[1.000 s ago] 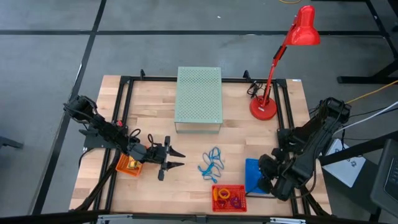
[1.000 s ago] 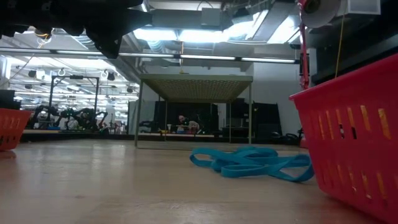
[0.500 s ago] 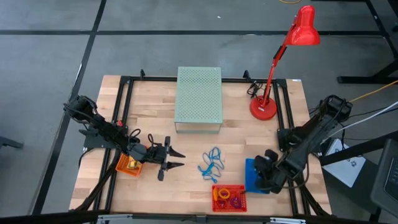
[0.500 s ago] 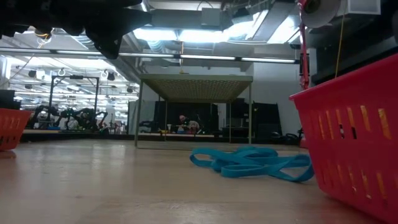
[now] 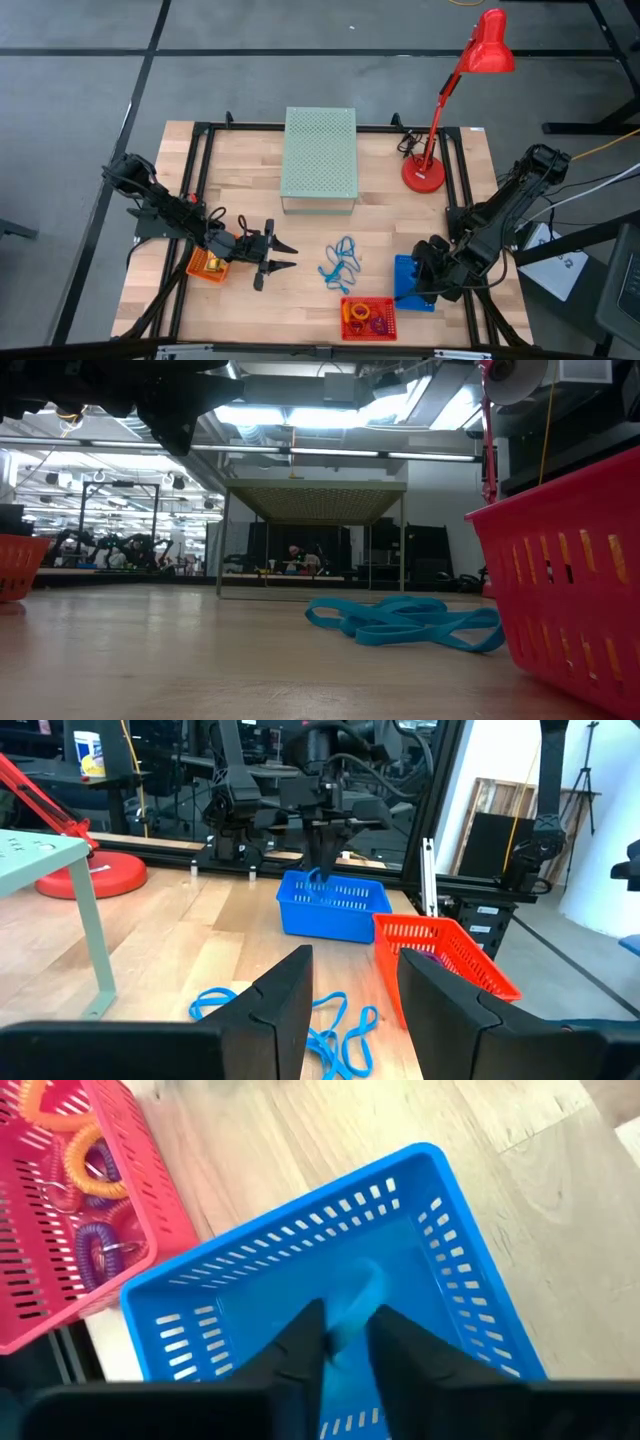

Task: Pick & Place Office Desk Supplies
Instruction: Put the blue rubber band into the blue bin

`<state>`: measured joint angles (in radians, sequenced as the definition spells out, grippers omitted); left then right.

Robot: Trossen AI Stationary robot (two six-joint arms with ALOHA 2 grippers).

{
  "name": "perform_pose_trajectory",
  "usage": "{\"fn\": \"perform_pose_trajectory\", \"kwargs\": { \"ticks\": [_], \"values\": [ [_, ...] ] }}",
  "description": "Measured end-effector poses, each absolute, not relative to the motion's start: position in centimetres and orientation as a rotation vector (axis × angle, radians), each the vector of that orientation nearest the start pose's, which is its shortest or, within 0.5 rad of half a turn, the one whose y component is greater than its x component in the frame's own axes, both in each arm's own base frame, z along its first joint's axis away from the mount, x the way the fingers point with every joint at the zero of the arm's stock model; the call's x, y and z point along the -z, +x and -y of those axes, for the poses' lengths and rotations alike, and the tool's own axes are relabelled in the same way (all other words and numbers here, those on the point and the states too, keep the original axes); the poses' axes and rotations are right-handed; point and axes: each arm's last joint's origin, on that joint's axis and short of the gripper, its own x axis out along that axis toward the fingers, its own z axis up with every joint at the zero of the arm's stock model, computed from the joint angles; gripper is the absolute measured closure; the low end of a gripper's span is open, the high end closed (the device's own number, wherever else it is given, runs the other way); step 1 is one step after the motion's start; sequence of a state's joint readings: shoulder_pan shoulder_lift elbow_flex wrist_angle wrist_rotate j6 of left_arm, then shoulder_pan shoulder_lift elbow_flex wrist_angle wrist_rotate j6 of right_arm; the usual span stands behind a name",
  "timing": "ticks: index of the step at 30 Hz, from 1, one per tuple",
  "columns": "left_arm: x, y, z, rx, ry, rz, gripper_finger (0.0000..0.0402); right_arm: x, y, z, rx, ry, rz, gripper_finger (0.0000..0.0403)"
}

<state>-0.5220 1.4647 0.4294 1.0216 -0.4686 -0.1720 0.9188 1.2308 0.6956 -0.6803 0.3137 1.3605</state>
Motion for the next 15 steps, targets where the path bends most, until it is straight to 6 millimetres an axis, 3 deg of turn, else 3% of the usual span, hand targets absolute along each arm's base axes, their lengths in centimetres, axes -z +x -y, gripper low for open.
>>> {"fn": "perform_pose_trajectory", "kwargs": {
  "ticks": [8,15],
  "values": [
    [-18.5,23.4,11.9,0.052,-0.167,-0.017,0.0258,-19.0,13.2,-15.9,0.208,0.503,-1.114,0.0219],
    [-18.5,23.4,11.9,0.051,-0.173,-0.017,0.0258,-20.1,13.7,-16.4,0.153,0.473,-1.062,0.0192]
  ]
}}
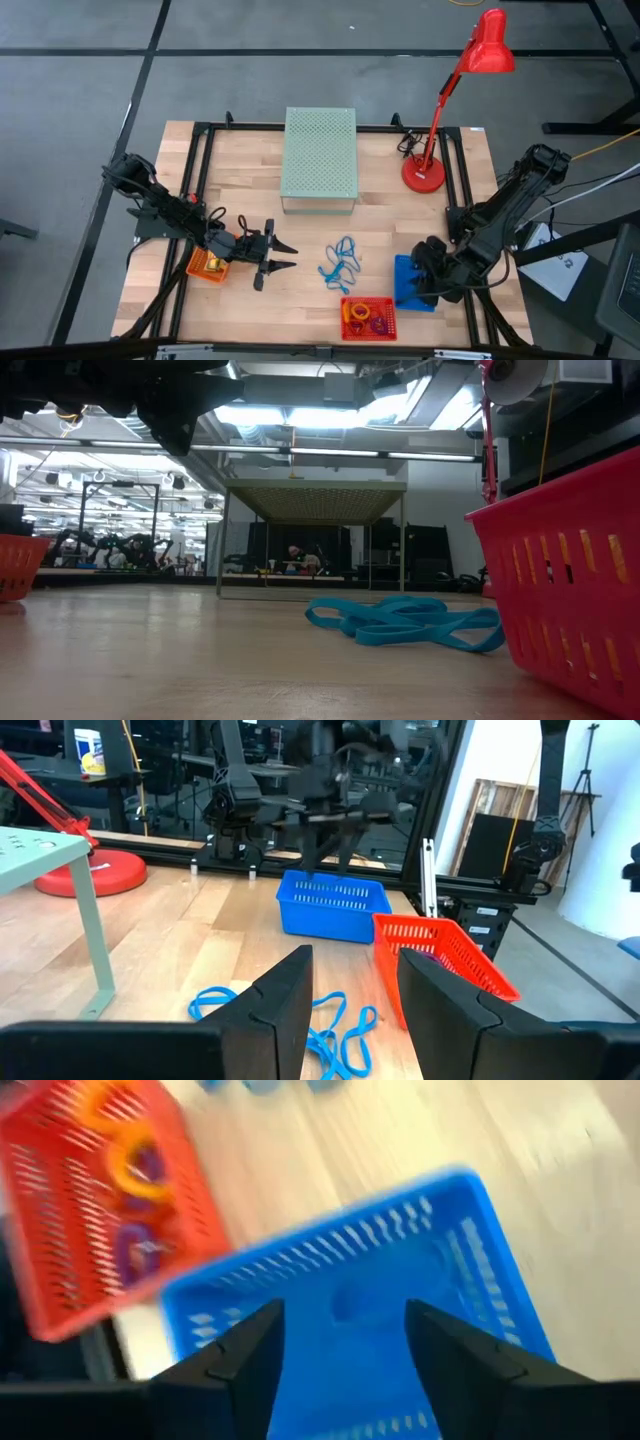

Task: Pick & Place Office Desk Supplies
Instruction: Put the blue rubber band into the blue bin

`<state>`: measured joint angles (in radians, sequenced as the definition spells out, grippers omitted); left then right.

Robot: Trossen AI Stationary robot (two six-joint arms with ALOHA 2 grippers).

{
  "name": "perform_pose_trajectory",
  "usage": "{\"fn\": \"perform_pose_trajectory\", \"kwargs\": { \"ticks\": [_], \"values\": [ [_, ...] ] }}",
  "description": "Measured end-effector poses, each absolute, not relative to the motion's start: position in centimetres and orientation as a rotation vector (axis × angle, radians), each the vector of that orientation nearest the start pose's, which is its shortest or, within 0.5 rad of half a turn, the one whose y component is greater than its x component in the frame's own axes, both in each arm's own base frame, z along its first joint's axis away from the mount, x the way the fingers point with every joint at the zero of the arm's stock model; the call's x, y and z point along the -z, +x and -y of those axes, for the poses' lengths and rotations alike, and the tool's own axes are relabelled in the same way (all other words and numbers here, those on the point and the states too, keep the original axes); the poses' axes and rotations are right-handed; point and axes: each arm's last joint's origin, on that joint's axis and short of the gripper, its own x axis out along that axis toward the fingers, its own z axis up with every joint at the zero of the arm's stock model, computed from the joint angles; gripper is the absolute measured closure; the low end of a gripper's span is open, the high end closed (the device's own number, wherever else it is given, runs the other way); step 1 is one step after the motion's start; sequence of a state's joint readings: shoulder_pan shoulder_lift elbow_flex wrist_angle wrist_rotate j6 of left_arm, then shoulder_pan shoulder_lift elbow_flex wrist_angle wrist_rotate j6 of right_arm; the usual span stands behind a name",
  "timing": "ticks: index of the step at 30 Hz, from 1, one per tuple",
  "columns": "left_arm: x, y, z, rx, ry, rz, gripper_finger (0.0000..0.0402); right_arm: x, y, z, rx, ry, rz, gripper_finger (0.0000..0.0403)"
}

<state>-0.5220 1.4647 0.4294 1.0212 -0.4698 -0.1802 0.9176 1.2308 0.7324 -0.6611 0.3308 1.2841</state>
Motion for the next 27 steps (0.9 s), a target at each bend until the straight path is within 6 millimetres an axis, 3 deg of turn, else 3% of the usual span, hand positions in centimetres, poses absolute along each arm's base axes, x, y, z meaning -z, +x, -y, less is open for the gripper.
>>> {"fn": "perform_pose_trajectory", "kwargs": {
  "ticks": [6,9,17,27],
  "values": [
    [-18.5,23.4,11.9,0.05,-0.173,-0.017,0.0258,-23.6,15.7,-16.7,0.116,0.38,-0.87,0.0199],
    [-18.5,23.4,11.9,0.05,-0.173,-0.017,0.0258,-24.2,17.2,-16.1,0.155,0.291,-0.768,0.0207],
    [-18.5,23.4,11.9,0.05,-0.173,-0.017,0.0258,-22.5,22.1,-13.3,0.189,0.181,-0.811,0.0231],
    [-18.5,23.4,11.9,0.05,-0.174,-0.017,0.0258,-19.0,27.8,-11.8,-0.011,0.166,-0.844,0.0225]
  ]
}}
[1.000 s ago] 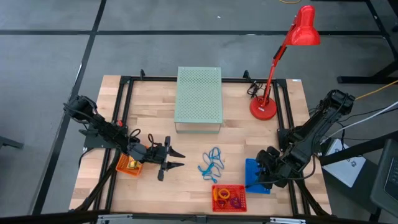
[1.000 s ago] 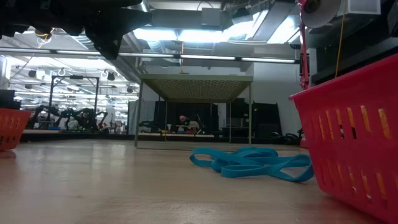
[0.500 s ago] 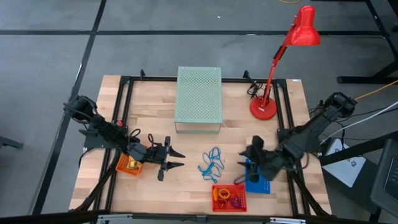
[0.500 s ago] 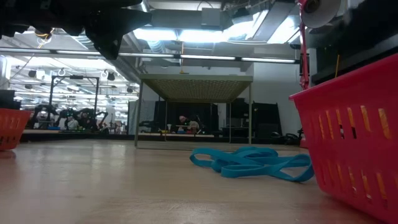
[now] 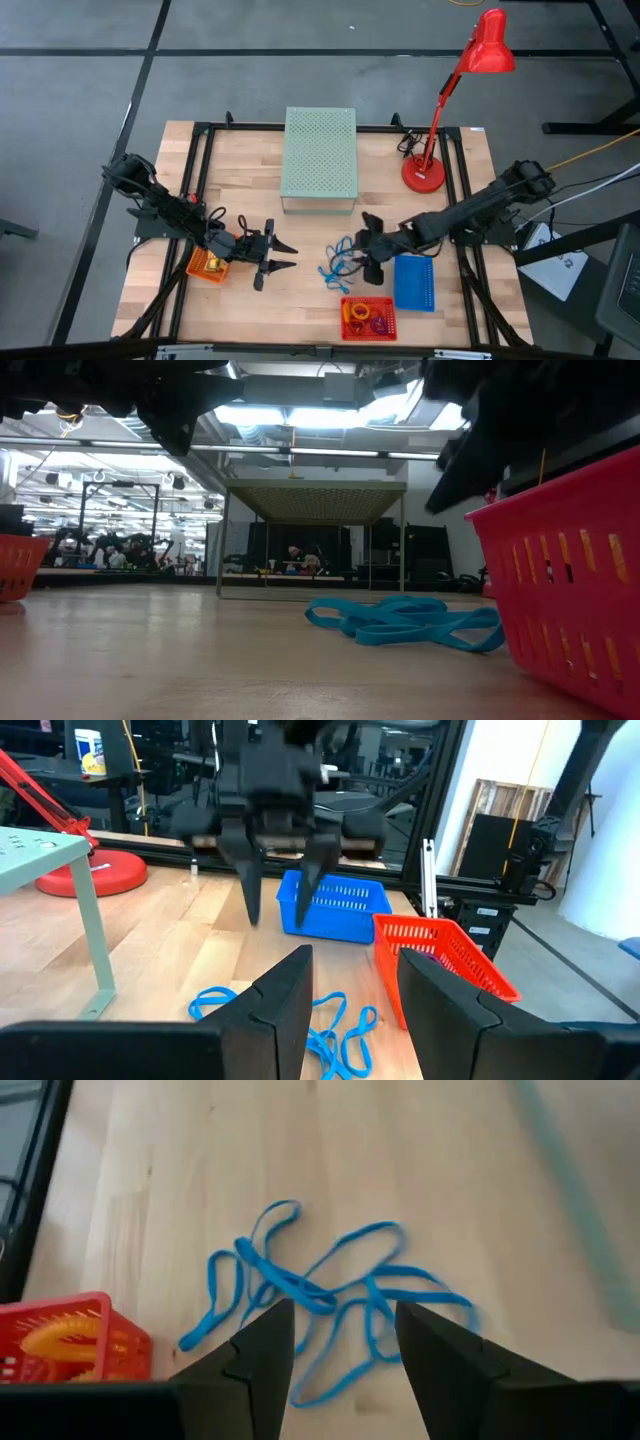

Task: Pick & Place Office Desk Supplies
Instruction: Put the blue rubber band into the blue bin

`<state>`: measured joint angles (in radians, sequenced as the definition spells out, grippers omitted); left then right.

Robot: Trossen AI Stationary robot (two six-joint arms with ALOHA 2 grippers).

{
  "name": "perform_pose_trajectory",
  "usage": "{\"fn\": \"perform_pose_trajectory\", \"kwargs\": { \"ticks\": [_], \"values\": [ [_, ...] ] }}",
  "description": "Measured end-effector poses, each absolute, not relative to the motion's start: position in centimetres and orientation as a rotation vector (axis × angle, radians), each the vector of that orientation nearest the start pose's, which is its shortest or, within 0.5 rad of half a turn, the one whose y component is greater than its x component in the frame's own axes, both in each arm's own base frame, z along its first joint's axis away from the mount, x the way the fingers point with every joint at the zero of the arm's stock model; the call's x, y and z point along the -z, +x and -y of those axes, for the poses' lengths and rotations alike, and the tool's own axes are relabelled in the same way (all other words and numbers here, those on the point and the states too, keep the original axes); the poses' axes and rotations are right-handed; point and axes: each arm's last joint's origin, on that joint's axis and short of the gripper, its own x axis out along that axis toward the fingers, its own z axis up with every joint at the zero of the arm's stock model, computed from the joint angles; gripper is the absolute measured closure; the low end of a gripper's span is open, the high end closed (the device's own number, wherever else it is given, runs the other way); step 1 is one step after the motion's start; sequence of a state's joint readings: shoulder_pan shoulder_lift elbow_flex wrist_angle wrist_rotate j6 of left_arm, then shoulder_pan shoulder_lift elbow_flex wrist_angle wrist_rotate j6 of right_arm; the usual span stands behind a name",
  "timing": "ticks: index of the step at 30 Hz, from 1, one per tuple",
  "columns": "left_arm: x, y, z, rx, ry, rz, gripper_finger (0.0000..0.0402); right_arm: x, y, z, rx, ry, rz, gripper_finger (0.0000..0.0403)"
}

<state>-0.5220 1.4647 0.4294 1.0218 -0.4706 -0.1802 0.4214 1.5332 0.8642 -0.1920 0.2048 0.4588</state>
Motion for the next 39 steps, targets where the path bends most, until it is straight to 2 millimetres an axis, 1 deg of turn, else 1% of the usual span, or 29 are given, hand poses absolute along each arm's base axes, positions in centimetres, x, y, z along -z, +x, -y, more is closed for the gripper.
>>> {"fn": "perform_pose_trajectory", "kwargs": {
  "ticks": [3,5,10,13,16,21,24,33,39],
  "values": [
    [-18.5,23.4,11.9,0.05,-0.174,-0.017,0.0258,-17.3,29.0,-12.0,-0.073,0.161,-0.869,0.0225],
    [-18.5,23.4,11.9,0.05,-0.174,-0.017,0.0258,-16.5,29.7,-12.1,-0.087,0.145,-0.893,0.0225],
    [-18.5,23.4,11.9,0.048,-0.174,-0.016,0.0258,-16.4,32.0,-12.6,-0.109,0.096,-0.879,0.0225],
    [-18.5,23.4,11.9,0.047,-0.174,-0.016,0.0258,-16.6,33.3,-12.8,-0.128,0.105,-0.876,0.0225],
    [-18.5,23.4,11.9,0.049,-0.187,-0.017,0.0258,-15.9,34.1,-12.6,-0.131,0.117,-0.9,0.0225],
    [-18.5,23.4,12.0,0.052,-0.191,-0.017,0.0258,-14.0,34.4,-11.4,-0.06,0.157,-0.982,0.0225],
    [-18.5,23.4,12.0,0.054,-0.176,-0.017,0.0258,-13.3,34.6,-11.2,-0.06,0.167,-1.004,0.0225],
    [-18.5,23.4,12.0,0.054,-0.176,-0.011,0.0258,-12.2,34.8,-11.1,-0.082,0.183,-1.043,0.0225],
    [-18.5,23.4,12.0,0.053,-0.177,-0.011,0.0258,-12.2,34.9,-11.1,-0.085,0.195,-1.034,0.0224]
  ]
}}
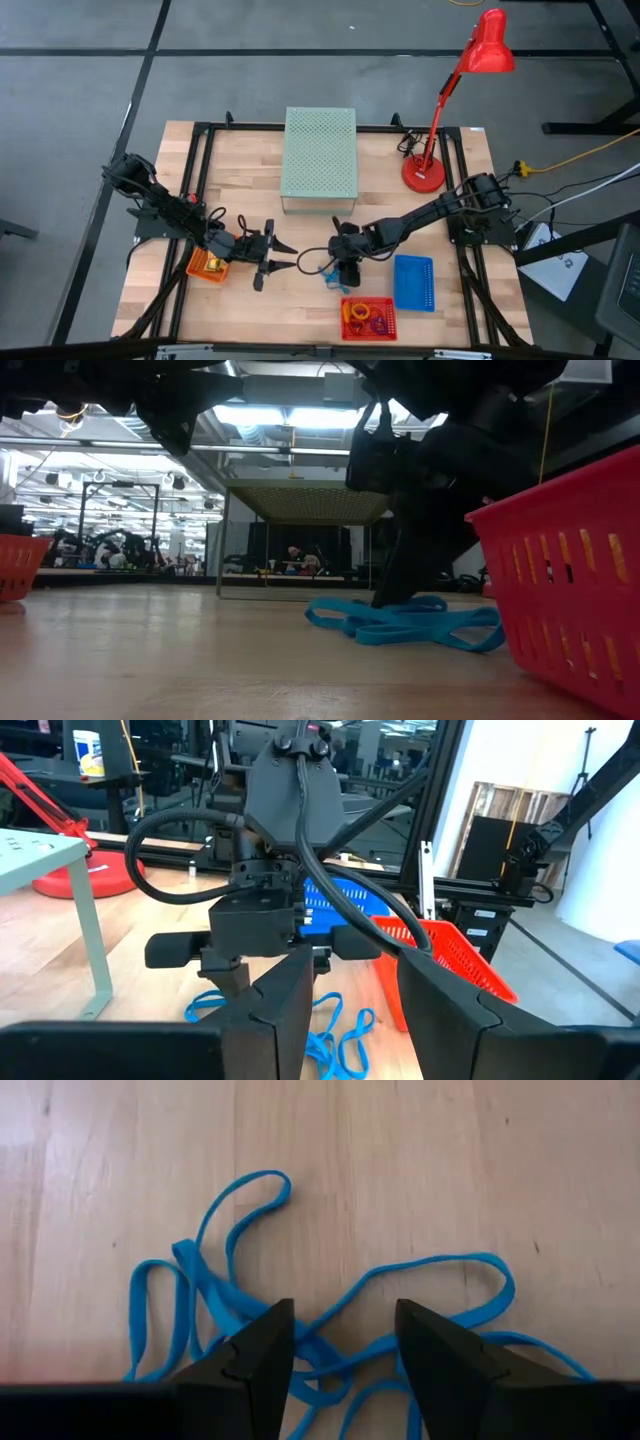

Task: Pick & Place Office Desk Supplies
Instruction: Put the blue rubber band into the blue bin

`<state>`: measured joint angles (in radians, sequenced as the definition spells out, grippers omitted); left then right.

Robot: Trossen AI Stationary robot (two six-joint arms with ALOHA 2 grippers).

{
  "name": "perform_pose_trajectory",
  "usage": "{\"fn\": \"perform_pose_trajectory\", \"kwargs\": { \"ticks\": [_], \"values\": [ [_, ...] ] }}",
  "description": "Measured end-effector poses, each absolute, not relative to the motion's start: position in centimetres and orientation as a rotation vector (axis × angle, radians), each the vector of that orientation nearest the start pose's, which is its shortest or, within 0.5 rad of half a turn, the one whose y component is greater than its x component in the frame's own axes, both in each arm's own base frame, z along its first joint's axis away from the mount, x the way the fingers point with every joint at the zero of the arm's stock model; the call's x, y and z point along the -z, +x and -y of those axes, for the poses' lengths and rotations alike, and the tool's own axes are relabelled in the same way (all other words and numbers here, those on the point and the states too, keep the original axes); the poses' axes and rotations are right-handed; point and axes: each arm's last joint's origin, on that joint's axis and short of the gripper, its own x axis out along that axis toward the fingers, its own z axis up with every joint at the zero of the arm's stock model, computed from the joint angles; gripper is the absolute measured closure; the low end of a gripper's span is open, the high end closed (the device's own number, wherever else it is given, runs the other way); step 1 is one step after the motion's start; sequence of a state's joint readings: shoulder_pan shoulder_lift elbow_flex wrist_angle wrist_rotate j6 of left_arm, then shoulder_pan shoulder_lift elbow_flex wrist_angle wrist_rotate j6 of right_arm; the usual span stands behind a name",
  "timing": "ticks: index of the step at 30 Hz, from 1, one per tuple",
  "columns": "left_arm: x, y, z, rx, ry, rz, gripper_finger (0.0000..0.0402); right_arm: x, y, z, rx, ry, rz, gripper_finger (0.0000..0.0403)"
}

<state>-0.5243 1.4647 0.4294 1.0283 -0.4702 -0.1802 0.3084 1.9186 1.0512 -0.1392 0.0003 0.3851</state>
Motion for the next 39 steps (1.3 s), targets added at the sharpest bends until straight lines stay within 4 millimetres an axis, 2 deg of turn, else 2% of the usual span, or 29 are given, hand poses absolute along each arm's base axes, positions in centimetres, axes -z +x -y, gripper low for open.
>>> {"fn": "perform_pose_trajectory", "kwargs": {
  "ticks": [6,11,22,26,30,36,39],
  "values": [
    [-18.5,23.4,12.0,0.053,-0.176,-0.011,0.0258,-12.3,35.3,-10.7,-0.113,0.262,-1.02,0.0224],
    [-18.5,23.4,11.9,0.05,-0.177,-0.011,0.0258,-13.5,36.3,-10.2,-0.14,0.293,-0.983,0.0224],
    [-18.5,23.3,12.0,0.059,-0.193,-0.018,0.0258,-11.2,36.3,-10.5,-0.12,0.332,-1.074,0.0224],
    [-18.5,23.3,12.0,0.062,-0.193,-0.019,0.0258,-11.1,36.3,-10.4,-0.088,0.316,-1.062,0.0228],
    [-18.5,23.3,12.0,0.063,-0.193,-0.019,0.0258,-11.4,36.3,-10.3,-0.063,0.287,-1.042,0.0253],
    [-18.5,23.3,12.0,0.063,-0.2,-0.019,0.0258,-11.3,36.2,-10.1,-0.032,0.281,-1.053,0.0322],
    [-18.5,23.3,12.0,0.063,-0.2,-0.019,0.0258,-11.3,36.1,-10.0,-0.039,0.286,-1.058,0.0329]
  ]
}}
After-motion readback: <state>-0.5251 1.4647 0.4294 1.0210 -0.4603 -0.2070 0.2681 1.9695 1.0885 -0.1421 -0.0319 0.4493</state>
